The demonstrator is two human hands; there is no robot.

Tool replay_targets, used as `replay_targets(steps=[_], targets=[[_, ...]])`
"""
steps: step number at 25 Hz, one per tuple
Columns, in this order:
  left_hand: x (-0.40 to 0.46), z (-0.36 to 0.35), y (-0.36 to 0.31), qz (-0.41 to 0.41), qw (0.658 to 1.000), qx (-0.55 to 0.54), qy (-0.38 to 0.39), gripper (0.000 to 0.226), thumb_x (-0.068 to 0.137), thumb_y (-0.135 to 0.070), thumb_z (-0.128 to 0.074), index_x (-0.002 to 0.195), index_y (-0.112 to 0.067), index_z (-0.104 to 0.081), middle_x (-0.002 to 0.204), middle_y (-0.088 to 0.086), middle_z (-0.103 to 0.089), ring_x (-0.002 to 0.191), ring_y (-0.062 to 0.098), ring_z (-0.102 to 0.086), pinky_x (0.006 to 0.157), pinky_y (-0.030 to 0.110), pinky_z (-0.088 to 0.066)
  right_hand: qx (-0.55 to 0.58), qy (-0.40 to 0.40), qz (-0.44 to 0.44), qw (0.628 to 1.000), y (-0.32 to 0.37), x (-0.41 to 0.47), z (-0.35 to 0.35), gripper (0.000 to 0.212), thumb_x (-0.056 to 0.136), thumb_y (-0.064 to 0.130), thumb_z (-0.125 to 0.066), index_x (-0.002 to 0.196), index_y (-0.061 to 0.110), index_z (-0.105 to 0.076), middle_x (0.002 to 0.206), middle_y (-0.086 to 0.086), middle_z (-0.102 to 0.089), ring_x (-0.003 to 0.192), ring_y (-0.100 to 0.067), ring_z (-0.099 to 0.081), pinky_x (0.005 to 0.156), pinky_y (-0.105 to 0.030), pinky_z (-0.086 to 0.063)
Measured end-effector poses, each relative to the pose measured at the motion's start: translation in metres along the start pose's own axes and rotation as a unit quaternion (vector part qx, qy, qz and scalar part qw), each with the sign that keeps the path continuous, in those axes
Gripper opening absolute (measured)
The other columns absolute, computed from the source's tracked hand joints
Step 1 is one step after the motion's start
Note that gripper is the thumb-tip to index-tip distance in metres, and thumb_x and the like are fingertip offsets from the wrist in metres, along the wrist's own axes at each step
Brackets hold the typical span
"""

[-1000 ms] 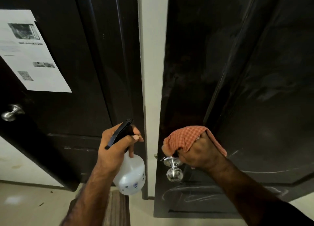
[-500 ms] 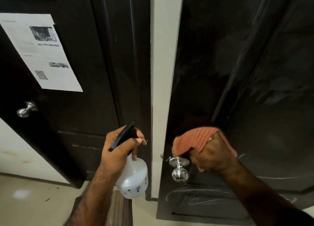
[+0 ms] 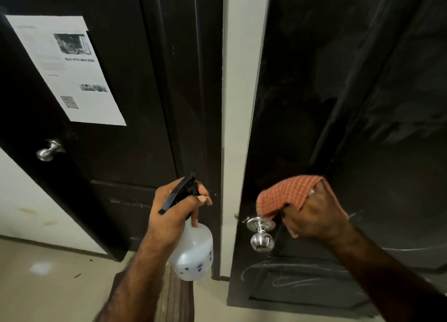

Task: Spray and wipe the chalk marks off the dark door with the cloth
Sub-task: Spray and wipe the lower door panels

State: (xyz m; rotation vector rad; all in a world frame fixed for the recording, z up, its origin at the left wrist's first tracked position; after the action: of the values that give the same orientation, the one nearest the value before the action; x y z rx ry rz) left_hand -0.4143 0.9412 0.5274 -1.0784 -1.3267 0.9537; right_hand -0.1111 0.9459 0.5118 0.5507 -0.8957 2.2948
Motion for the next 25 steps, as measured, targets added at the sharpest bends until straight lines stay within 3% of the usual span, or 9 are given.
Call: replay_targets(steps=[3, 5, 8, 11, 15, 18, 20, 23, 25], targets=[[-0.002, -0.003, 0.001, 0.003, 1.0, -0.002, -0.007, 0.01, 0.083, -0.014, -0.065, 0.08, -0.015, -0.075, 0.088, 0.011, -0.074, 0.086, 0.028, -0.074, 0.065, 0.032, -0.06, -0.001, -0.086, -0.117, 0.989, 0.001, 0.048, 0.006, 0.025, 0.105, 0.03, -0.052, 0.115, 0.018, -0.071, 0.107, -0.011, -0.078, 0.098, -0.038, -0.073, 0.095, -0.062, -0.051], [-0.005, -0.007, 0.003, 0.012, 1.0, 0.001, -0.006, 0.012, 0.083, -0.015, -0.065, 0.082, -0.017, -0.076, 0.087, 0.01, -0.075, 0.083, 0.031, -0.073, 0.065, 0.031, -0.061, 0.016, -0.036, -0.031, 0.999, 0.034, 0.07, -0.016, 0.032, 0.106, 0.027, -0.053, 0.131, 0.018, -0.071, 0.119, -0.01, -0.076, 0.105, -0.034, -0.072, 0.092, -0.055, -0.056], [-0.004, -0.015, 0.003, 0.014, 1.0, -0.005, 0.012, 0.01, 0.084, -0.013, -0.064, 0.083, -0.01, -0.073, 0.086, 0.01, -0.074, 0.087, 0.041, -0.07, 0.068, 0.036, -0.061, -0.007, 0.026, 0.118, 0.993, 0.034, 0.029, -0.017, 0.033, 0.092, 0.02, -0.077, 0.124, 0.012, -0.078, 0.131, -0.011, -0.074, 0.122, -0.029, -0.07, 0.107, -0.045, -0.053], [0.0, -0.021, 0.001, 0.003, 0.999, -0.031, 0.033, 0.011, 0.085, -0.009, -0.064, 0.082, -0.011, -0.074, 0.087, 0.011, -0.072, 0.086, 0.036, -0.071, 0.067, 0.035, -0.059, 0.089, 0.011, -0.006, 0.996, -0.01, -0.019, 0.008, 0.034, 0.087, 0.008, -0.086, 0.116, 0.024, -0.077, 0.119, 0.014, -0.076, 0.112, -0.004, -0.07, 0.104, -0.038, -0.059], [-0.001, -0.041, -0.001, -0.014, 0.996, -0.051, 0.071, 0.008, 0.085, -0.008, -0.068, 0.084, -0.009, -0.076, 0.082, 0.01, -0.072, 0.079, 0.053, -0.063, 0.06, 0.035, -0.055, -0.037, -0.115, -0.027, 0.992, -0.023, -0.021, 0.008, 0.01, 0.099, 0.014, -0.065, 0.107, 0.012, -0.071, 0.096, -0.012, -0.077, 0.099, -0.033, -0.061, 0.111, -0.055, -0.043], [0.0, -0.059, -0.001, -0.008, 0.995, -0.048, 0.09, 0.012, 0.084, -0.015, -0.07, 0.086, -0.004, -0.075, 0.081, 0.011, -0.072, 0.067, 0.05, -0.06, 0.055, 0.035, -0.052, -0.052, -0.165, -0.118, 0.978, -0.01, -0.021, -0.017, 0.024, 0.102, 0.022, -0.062, 0.123, 0.01, -0.065, 0.11, -0.017, -0.06, 0.097, -0.036, -0.057, 0.096, -0.062, -0.051], [0.003, -0.068, 0.002, -0.009, 0.994, -0.043, 0.105, 0.012, 0.086, -0.012, -0.069, 0.089, -0.003, -0.075, 0.083, 0.015, -0.072, 0.056, 0.035, -0.057, 0.05, 0.034, -0.05, -0.031, -0.123, -0.068, 0.99, -0.003, -0.035, -0.019, 0.027, 0.103, 0.024, -0.06, 0.125, 0.009, -0.06, 0.121, -0.018, -0.06, 0.11, -0.037, -0.059, 0.102, -0.06, -0.049], [0.007, -0.08, 0.005, -0.009, 0.993, -0.052, 0.108, 0.015, 0.088, -0.002, -0.063, 0.085, -0.009, -0.077, 0.082, 0.013, -0.073, 0.059, 0.05, -0.054, 0.051, 0.034, -0.05, -0.01, -0.037, 0.069, 0.997, -0.017, -0.058, -0.01, 0.031, 0.092, 0.023, -0.068, 0.122, 0.012, -0.068, 0.118, -0.012, -0.077, 0.117, -0.031, -0.066, 0.107, -0.051, -0.053], [0.008, -0.089, 0.004, -0.016, 0.991, -0.053, 0.12, 0.014, 0.088, 0.0, -0.062, 0.087, -0.005, -0.075, 0.081, 0.014, -0.072, 0.054, 0.042, -0.054, 0.05, 0.031, -0.05, 0.005, -0.043, 0.006, 0.999, -0.037, -0.058, 0.001, 0.029, 0.088, 0.02, -0.075, 0.117, 0.017, -0.077, 0.114, -0.006, -0.079, 0.112, -0.029, -0.069, 0.101, -0.057, -0.057]])
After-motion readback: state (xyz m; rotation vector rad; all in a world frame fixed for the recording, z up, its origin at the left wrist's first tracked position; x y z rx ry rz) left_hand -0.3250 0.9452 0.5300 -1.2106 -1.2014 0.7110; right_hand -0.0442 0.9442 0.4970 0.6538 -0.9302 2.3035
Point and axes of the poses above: each hand's wrist, its own x-axis towards the middle knuckle, its own z-axis out of the back of the hand, y = z × x, the point moved 4 cm from there along x, towards the middle knuckle
